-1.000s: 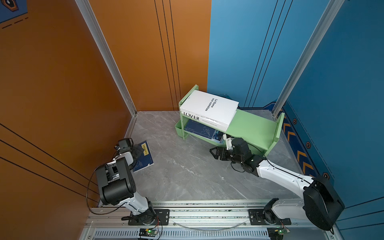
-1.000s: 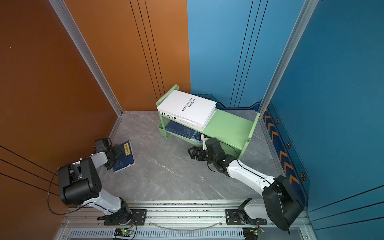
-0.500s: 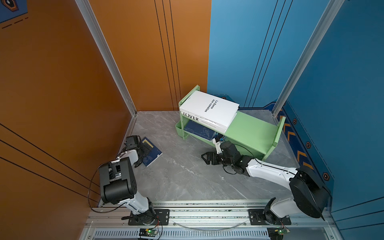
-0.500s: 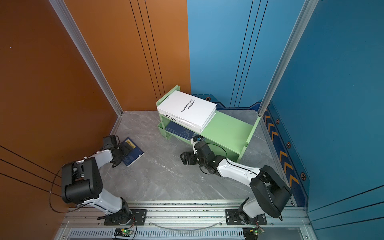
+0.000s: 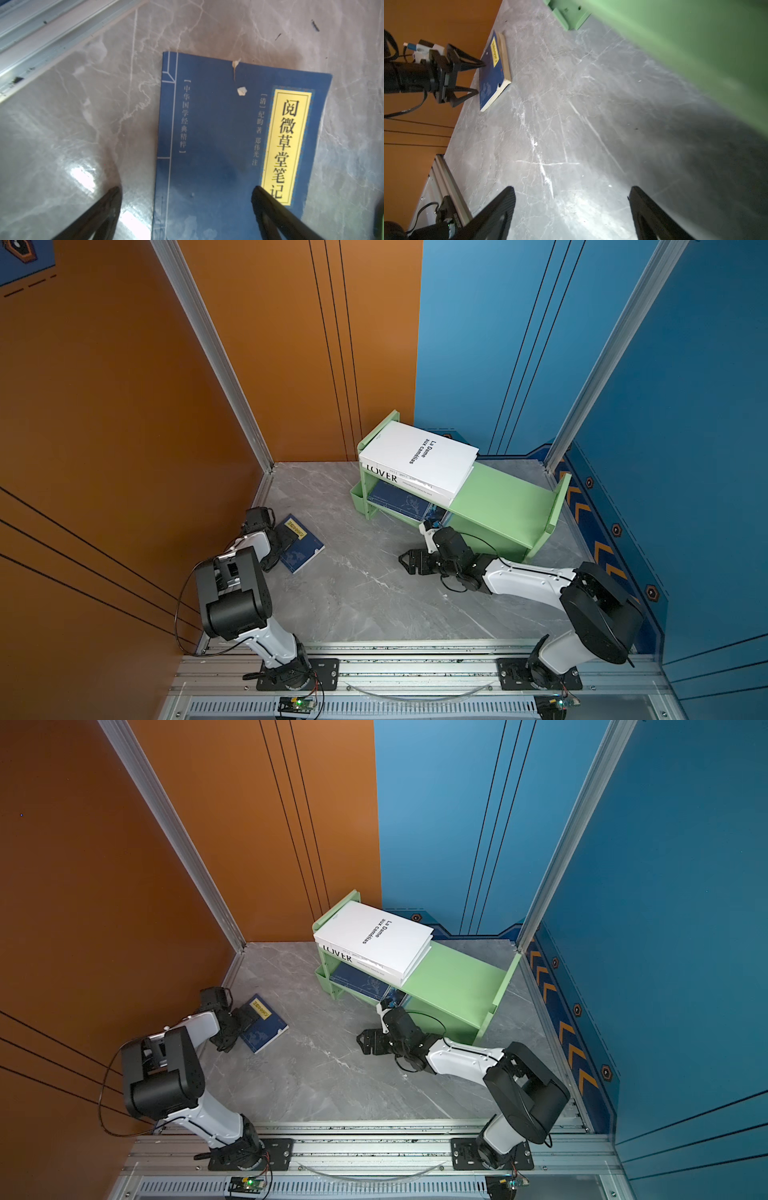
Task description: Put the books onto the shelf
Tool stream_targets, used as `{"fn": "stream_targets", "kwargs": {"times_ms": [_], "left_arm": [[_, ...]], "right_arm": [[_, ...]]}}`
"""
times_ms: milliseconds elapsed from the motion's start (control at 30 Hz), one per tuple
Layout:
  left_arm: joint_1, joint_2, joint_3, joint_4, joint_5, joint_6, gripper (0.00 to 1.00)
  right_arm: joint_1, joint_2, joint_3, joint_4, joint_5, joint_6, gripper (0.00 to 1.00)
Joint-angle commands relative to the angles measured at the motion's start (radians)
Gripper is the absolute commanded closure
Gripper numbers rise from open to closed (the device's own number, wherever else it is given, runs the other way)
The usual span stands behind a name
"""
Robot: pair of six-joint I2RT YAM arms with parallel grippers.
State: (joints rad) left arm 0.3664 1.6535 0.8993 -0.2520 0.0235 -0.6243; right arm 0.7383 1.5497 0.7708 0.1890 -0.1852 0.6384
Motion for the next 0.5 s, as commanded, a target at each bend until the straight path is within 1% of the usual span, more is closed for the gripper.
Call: {"fn": "stream_targets", "kwargs": {"times_ms": [0,67,200,367,467], "left_arm": [[0.000,0.022,-0.014,-0.034,0.006,0.006,0.01],[0.002,0.018,-0.019,-0.025,0.020,0.006,0.01],[-0.001,0.007,-0.019,-0.024,0.030,0.006,0.01],[-0.002,0.000,-0.013,-0.023,0.032,0.018,0.01],[0.000,0.020,0.000,-0.028,0.025,0.026,0.01]], "right_arm": [[-0.069,-0.033,-0.014,-0.035,0.006,-0.030,0.14],[-0.103,-0.031,-0.020,-0.043,0.010,-0.057,0.14],[-0.201,-0.017,-0.008,-0.060,-0.028,-0.118,0.15],[-0.331,0.035,0.053,-0.078,-0.117,-0.183,0.16],[-0.381,0.088,0.109,-0.094,-0.157,-0.210,0.16]]}}
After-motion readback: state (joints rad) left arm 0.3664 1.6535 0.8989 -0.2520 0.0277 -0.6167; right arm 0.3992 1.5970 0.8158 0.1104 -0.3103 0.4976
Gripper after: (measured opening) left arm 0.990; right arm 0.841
